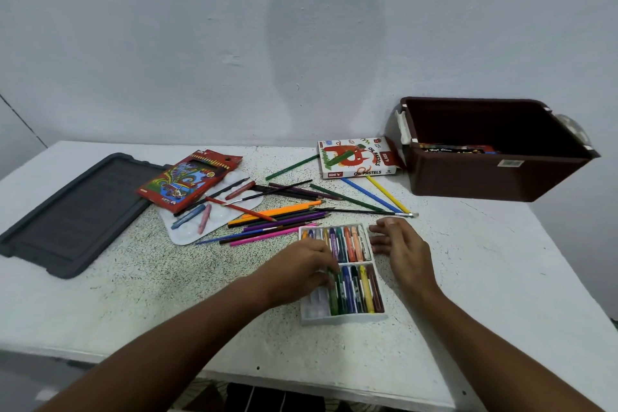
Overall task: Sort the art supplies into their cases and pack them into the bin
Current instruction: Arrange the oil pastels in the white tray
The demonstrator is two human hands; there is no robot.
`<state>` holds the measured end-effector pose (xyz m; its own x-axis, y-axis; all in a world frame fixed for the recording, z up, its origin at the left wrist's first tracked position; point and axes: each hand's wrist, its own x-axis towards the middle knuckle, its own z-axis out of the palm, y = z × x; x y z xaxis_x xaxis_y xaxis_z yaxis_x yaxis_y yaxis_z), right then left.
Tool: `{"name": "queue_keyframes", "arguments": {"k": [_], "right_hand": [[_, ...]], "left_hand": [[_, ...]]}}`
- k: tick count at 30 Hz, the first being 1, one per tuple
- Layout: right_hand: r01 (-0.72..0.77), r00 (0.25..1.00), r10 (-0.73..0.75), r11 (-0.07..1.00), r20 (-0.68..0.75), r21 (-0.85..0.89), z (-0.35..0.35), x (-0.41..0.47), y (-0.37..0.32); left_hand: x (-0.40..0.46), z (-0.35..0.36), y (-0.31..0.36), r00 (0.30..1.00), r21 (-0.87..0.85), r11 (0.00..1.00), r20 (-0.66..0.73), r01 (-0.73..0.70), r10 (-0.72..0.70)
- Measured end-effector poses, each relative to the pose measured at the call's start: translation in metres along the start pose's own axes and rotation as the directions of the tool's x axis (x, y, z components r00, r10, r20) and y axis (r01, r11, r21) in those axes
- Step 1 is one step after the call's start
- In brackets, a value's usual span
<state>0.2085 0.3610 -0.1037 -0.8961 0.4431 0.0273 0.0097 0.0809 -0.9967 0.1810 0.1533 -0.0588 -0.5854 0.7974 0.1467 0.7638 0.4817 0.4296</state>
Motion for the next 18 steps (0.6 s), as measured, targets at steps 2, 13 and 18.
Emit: {"name": "queue_keyframes", "arguments": {"k": [2,13,18], "right_hand": [[0.0,1.0,0.0,1.0,-0.002,0.003,0.001,-0.001,-0.001],[-0.008,1.0,0.008,1.0,-0.009,-0.012,0.002,-0.004,-0.005],[-0.016,1.0,0.016,1.0,-0.004,-0.011,0.002,-0.004,-0.006]], "left_hand": [[0.002,0.0,0.001,1.0,0.003,1.0,-0.003,0.014,-0.014],[0.006,0.001,-0.008,0.999,0.016,1.0,0.047,0.023,-0.023],[0.014,-0.016,-0.027,0.98,-0.024,0.988,-0.128,0.153,-0.155]]}}
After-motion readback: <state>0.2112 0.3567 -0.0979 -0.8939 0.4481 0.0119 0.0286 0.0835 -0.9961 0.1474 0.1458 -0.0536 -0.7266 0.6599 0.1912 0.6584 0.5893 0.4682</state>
